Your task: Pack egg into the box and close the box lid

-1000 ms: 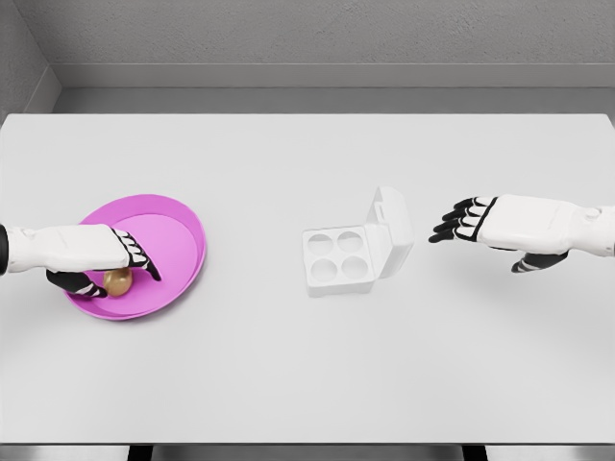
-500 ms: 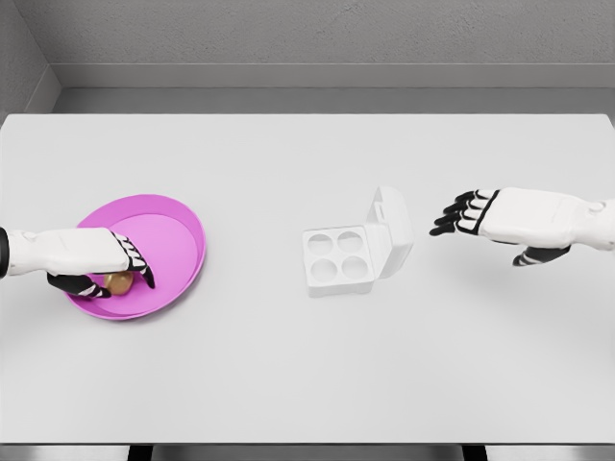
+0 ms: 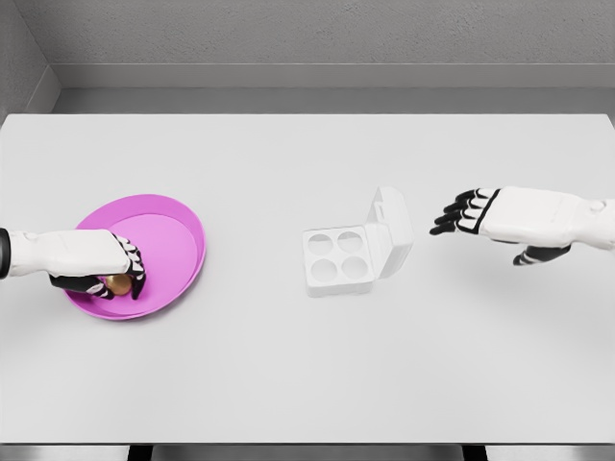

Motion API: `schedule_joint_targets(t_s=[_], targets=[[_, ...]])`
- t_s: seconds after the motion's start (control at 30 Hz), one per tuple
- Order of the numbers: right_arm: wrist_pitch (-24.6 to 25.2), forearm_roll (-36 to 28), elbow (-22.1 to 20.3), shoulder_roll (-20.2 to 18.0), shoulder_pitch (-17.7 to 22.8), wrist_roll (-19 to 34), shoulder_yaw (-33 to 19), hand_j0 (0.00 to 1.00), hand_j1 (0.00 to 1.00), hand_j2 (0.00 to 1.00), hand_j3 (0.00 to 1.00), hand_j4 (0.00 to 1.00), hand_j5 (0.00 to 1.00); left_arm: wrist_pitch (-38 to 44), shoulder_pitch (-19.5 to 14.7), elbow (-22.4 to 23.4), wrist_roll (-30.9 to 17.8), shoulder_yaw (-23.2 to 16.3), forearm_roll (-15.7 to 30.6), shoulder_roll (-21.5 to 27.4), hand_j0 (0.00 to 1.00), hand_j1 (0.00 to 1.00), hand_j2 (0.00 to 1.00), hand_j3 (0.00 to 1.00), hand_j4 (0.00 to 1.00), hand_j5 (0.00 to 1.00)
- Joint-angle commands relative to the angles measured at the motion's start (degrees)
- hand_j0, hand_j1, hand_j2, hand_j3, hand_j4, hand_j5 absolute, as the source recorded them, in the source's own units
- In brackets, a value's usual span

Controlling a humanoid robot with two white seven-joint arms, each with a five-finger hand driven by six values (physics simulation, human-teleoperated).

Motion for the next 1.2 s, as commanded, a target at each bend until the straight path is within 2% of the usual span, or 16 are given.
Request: schedule_joint_targets(t_s=[0.0, 0.23, 0.37, 0.6, 0.8, 0.93, 1.17], targets=[[0.1, -0.3, 0.0, 0.0, 0.1, 0.0, 0.0, 1.00, 1.00, 1.00, 1.00, 1.00, 1.00, 0.1, 0.1, 0.0, 0.0, 0.0, 0.0, -0.1, 0.33, 0.33, 0.33, 0.33, 0.33, 0.33], [0.1, -0.3, 0.0, 0.0, 0.0, 0.0, 0.0, 1.00, 1.00, 1.00, 1.00, 1.00, 1.00, 0.1, -0.8, -0.1, 0.2, 0.5, 0.3, -0.1, 0.33, 0.33, 0.33, 0.33, 0.33, 0.33], [0.1, -0.3, 0.0, -0.1, 0.0, 0.0, 0.0, 1.00, 1.00, 1.00, 1.00, 1.00, 1.00, 0.1, -2.5, -1.0, 0.8, 0.5, 1.5, -0.6, 0.33, 0.33, 0.33, 0.33, 0.33, 0.33], [0.1, -0.3, 0.0, -0.1, 0.0, 0.0, 0.0, 1.00, 1.00, 1.00, 1.00, 1.00, 1.00, 0.1, -6.0, -3.4, 0.7, 0.5, 1.7, -5.4, 0.33, 0.33, 0.33, 0.33, 0.33, 0.33], [0.1, -0.3, -0.1, 0.0, 0.0, 0.0, 0.0, 1.00, 1.00, 1.00, 1.00, 1.00, 1.00, 0.1, -8.8, -3.6, 0.5, 0.4, 1.7, -11.4, 0.33, 0.33, 0.33, 0.33, 0.33, 0.33], [0.1, -0.3, -0.1, 0.0, 0.0, 0.0, -0.1, 1.00, 1.00, 1.00, 1.00, 1.00, 1.00, 0.1, -9.1, -9.2, 0.4, 0.4, 1.6, -12.9, 0.33, 0.33, 0.33, 0.33, 0.33, 0.33], [0.1, -0.3, -0.4, 0.0, -0.1, 0.0, -0.1, 1.00, 1.00, 1.00, 1.00, 1.00, 1.00, 0.1, -12.0, -8.5, 0.1, 0.0, 0.8, -23.8, 0.33, 0.33, 0.33, 0.33, 0.33, 0.33]])
